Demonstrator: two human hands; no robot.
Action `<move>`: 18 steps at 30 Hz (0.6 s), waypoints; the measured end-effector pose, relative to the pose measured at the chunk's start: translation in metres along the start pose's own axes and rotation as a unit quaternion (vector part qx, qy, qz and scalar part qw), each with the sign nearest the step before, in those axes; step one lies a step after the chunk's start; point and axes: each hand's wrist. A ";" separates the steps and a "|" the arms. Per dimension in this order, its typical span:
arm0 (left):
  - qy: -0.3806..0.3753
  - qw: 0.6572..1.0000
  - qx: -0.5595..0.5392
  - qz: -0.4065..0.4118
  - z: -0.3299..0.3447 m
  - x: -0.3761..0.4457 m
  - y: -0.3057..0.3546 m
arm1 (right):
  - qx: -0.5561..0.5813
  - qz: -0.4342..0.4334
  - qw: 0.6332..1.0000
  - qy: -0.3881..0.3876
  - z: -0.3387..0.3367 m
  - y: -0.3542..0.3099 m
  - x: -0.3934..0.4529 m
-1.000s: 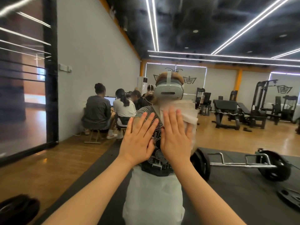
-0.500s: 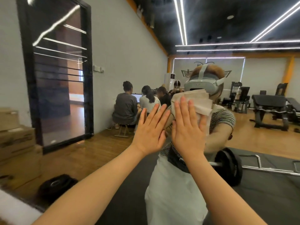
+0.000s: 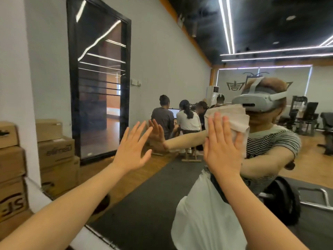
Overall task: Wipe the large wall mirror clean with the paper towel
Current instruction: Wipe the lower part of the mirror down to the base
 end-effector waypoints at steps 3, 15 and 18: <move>-0.022 0.999 0.034 0.005 0.000 -0.001 -0.020 | -0.004 -0.002 1.000 0.009 0.001 -0.001 0.000; 0.061 0.998 -0.002 0.017 0.050 0.001 -0.081 | -0.031 0.009 0.999 0.035 0.000 -0.004 0.000; 0.107 0.993 -0.032 0.032 0.070 0.004 -0.086 | -0.047 0.009 0.998 0.052 -0.001 -0.006 0.000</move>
Point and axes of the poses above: each hand's wrist, its own x-axis towards the middle knuckle, its own z-axis out of the palm, y = z × x, and after that the axes turned 11 degrees about z, right-handed
